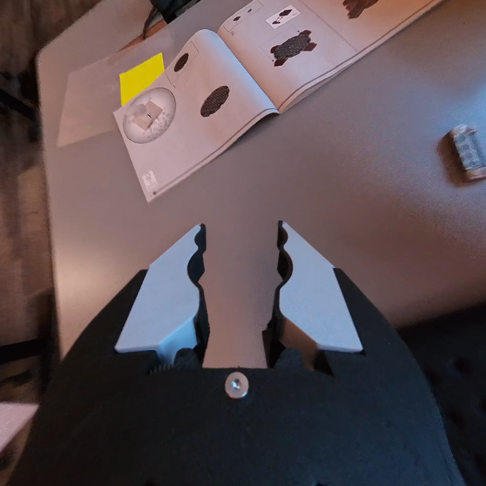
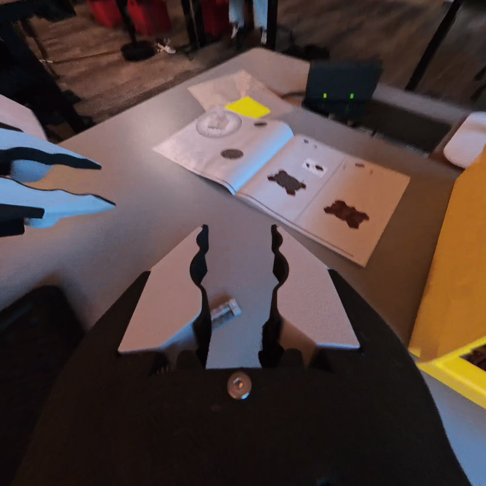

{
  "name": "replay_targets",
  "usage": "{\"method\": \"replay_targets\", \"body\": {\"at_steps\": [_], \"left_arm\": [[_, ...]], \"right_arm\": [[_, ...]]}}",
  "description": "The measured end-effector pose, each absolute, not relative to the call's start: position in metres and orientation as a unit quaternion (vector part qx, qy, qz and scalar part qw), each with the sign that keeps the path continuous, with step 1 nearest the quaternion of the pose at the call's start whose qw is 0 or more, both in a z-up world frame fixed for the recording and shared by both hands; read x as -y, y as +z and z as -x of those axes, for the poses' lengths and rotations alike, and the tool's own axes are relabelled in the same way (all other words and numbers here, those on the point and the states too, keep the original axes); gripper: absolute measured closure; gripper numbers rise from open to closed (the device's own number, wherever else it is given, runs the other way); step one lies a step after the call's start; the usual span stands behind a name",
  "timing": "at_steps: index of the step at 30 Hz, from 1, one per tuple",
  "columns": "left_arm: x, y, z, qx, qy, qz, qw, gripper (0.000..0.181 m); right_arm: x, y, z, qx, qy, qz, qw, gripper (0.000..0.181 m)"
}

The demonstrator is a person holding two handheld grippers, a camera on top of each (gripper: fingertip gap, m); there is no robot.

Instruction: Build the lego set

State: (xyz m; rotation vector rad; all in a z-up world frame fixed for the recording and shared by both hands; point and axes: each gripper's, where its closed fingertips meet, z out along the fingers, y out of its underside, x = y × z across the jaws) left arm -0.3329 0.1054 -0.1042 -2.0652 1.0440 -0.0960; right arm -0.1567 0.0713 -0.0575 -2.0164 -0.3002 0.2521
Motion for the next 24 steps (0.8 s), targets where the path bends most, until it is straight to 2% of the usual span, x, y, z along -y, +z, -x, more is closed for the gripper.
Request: {"method": "replay_targets", "body": {"at_steps": [2, 4, 5, 8, 10, 17, 24], "left_arm": [[-0.101, -0.108, 0.343, -0.367, -0.121, 0.842, 0.377, 0.113], [-0.108, -0.115, 0.366, -0.311, -0.167, 0.864, 0.359, 0.087], [-0.114, -0.120, 0.379, -0.289, -0.168, 0.871, 0.361, 0.078], [-0.129, -0.131, 0.408, -0.265, -0.117, 0.875, 0.389, 0.053], [-0.133, -0.139, 0.420, -0.272, -0.062, 0.877, 0.391, 0.040], [-0.139, -0.166, 0.413, -0.267, -0.047, 0.894, 0.357, 0.027], [-0.138, -0.173, 0.404, -0.239, -0.087, 0.893, 0.371, 0.025]], "right_arm": [[-0.074, -0.060, 0.183, 0.132, 0.076, 0.843, 0.516, 0.122], [-0.076, -0.089, 0.217, 0.162, 0.054, 0.873, 0.456, 0.096], [-0.077, -0.105, 0.232, 0.176, 0.044, 0.886, 0.427, 0.089], [-0.092, -0.138, 0.258, 0.177, 0.002, 0.897, 0.405, 0.084], [-0.099, -0.156, 0.272, 0.164, 0.012, 0.903, 0.396, 0.073], [-0.120, -0.166, 0.268, 0.086, 0.031, 0.912, 0.399, 0.044], [-0.119, -0.167, 0.269, 0.089, 0.034, 0.912, 0.398, 0.042]]}}
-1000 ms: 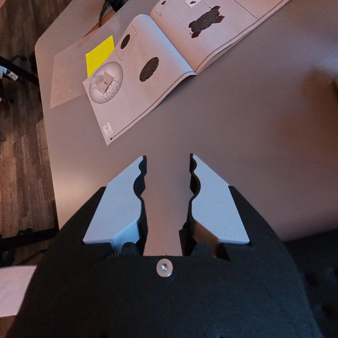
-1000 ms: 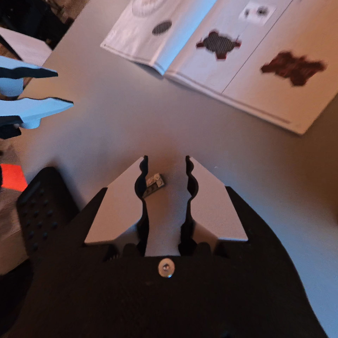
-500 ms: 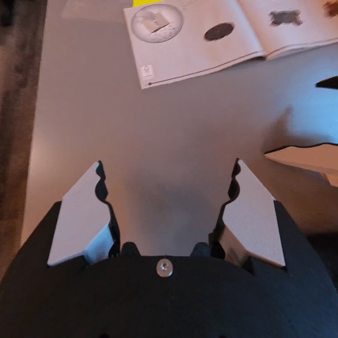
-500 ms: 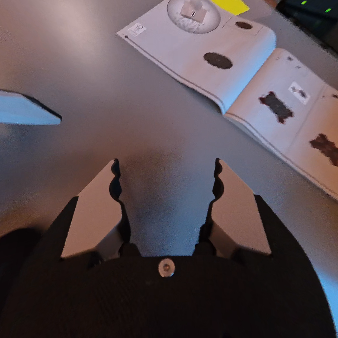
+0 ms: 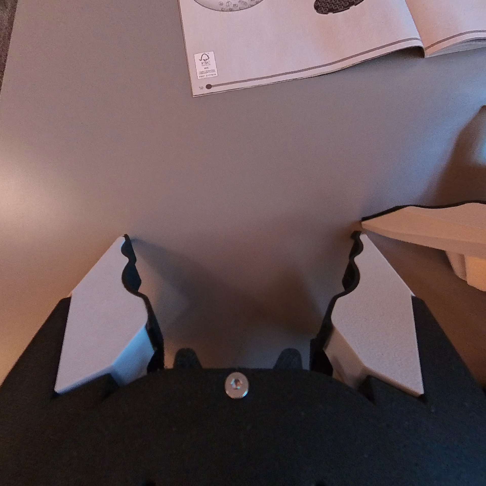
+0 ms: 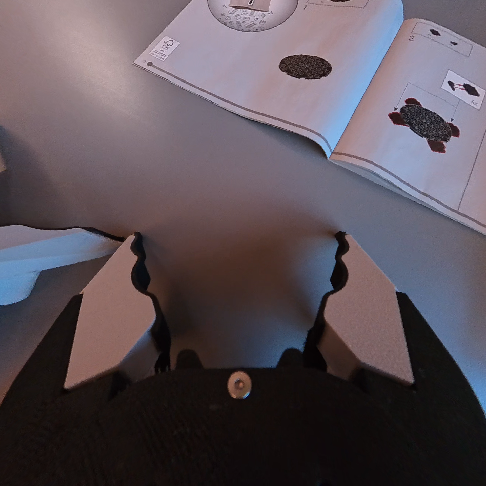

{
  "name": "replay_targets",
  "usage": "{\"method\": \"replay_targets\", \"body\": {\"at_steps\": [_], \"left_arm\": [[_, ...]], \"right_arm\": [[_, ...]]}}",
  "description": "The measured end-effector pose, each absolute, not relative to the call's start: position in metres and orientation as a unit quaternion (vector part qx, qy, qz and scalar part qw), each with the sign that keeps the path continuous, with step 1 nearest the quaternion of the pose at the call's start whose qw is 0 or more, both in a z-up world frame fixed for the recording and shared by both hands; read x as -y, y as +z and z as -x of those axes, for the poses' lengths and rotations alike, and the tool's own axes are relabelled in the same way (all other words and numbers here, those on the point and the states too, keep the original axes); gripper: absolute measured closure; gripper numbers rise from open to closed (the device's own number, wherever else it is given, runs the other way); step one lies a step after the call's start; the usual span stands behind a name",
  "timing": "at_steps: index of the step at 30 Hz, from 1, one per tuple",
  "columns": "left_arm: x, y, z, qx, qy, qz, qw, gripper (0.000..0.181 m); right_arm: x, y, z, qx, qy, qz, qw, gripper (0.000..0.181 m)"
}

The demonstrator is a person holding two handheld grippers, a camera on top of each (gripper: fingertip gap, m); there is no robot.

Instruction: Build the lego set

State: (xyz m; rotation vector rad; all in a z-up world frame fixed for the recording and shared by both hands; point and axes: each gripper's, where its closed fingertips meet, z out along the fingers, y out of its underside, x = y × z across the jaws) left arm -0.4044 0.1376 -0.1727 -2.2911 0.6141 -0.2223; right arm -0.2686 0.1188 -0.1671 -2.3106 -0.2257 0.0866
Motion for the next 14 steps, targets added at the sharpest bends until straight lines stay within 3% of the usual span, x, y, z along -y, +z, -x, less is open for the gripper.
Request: {"method": "replay_targets", "body": {"at_steps": [14], "left_arm": [[-0.1360, -0.1724, 0.4062, -0.239, -0.088, 0.893, 0.371, 0.026]], "right_arm": [[-0.1199, -0.1672, 0.2701, 0.081, 0.032, 0.913, 0.398, 0.041]]}}
